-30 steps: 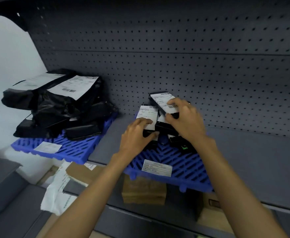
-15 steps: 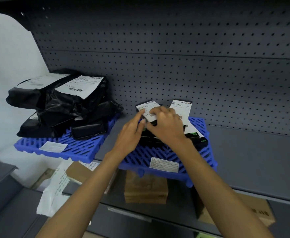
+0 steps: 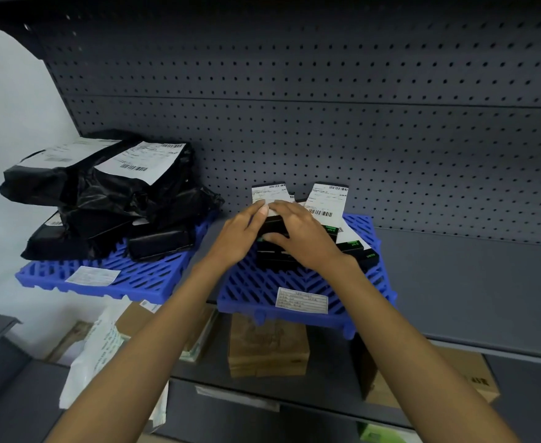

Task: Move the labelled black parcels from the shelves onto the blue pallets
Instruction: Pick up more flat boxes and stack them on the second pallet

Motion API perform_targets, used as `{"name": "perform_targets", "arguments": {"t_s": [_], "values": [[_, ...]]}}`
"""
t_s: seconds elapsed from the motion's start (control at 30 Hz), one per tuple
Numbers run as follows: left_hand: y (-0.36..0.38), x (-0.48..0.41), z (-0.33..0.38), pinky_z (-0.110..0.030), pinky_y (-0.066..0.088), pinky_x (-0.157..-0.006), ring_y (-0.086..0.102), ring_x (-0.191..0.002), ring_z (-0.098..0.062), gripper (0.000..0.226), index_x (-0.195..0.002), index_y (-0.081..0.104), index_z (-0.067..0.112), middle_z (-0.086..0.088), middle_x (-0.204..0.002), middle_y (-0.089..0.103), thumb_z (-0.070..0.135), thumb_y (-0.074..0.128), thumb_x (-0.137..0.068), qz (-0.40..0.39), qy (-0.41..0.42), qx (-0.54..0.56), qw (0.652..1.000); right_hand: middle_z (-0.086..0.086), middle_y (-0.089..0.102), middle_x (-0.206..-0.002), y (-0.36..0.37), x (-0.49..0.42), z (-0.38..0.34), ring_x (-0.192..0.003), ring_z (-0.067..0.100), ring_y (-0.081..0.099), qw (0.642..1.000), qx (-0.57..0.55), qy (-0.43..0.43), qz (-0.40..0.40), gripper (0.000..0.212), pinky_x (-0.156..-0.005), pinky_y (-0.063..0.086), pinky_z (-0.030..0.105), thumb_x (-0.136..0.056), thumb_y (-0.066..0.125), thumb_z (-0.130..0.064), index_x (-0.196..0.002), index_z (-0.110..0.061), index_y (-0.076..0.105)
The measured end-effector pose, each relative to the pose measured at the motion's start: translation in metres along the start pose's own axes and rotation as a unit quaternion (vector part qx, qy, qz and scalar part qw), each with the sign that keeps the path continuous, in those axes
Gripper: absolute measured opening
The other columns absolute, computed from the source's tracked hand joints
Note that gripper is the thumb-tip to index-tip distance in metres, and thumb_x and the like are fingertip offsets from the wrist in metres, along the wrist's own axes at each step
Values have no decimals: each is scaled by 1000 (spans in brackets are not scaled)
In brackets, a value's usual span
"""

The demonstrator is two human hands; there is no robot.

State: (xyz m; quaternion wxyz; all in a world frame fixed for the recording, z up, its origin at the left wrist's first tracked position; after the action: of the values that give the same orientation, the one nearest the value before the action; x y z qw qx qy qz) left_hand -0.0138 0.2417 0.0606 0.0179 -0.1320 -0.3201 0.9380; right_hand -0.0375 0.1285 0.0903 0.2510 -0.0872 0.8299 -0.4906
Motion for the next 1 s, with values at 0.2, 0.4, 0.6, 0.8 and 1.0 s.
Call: {"name": "perform_targets", "arguments": {"t_s": [0.2,0.4,0.6,0.8,1.0], "values": [[6,-5,-10,-20,21,-100,31,-143,-16,58,-151,31,33,5,-156,35,57,31,-99,-24,-29,-50,998,-1,15,-164,2,2,20,-148,19,21,998,3,-1,-62,75,-119,24,42,-93,62,-38,-154,-19,23],[7,-13,-13,-22,30,-89,44,-127,-12,55,-151,32,28,-1,-146,47,49,38,-101,-29,-51,-32,998,2,24,-161,-12,12,56,-148,22,22,998,41,35,-39,72,-120,20,45,-97,57,-34,-156,-25,16],[9,-10,-4,-23,23,-109,28,-144,-14,56,-152,30,20,1,-158,31,43,39,-102,-39,-20,-75,996,1,23,-161,-17,18,77,-151,25,8,997,32,37,-63,71,-122,9,47,-97,53,-46,-154,-35,14],[24,-3,51,-37,8,-121,4,-151,-16,59,-153,26,24,1,-163,16,52,29,-101,-14,86,-213,973,-5,30,-158,-26,23,95,-148,25,19,997,6,45,-55,77,-118,21,51,-88,52,-63,-153,-37,19],[68,5,89,-41,9,-122,20,-149,-24,58,-152,30,24,-1,-154,40,51,24,-102,-46,128,-306,942,-3,22,-161,-27,39,113,-149,21,16,996,-15,22,-87,82,-120,19,47,-82,57,-66,-152,-38,25]]}}
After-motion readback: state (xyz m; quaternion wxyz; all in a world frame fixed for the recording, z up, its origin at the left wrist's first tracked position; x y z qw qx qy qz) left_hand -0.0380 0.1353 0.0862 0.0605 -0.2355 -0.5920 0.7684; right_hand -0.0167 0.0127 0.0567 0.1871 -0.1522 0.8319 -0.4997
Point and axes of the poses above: each hand's wrist, its own x-axis away from the middle knuckle, its own y-axis out of the palm, z = x × y, the point moved 10 cm from there along -x, towards the middle knuckle
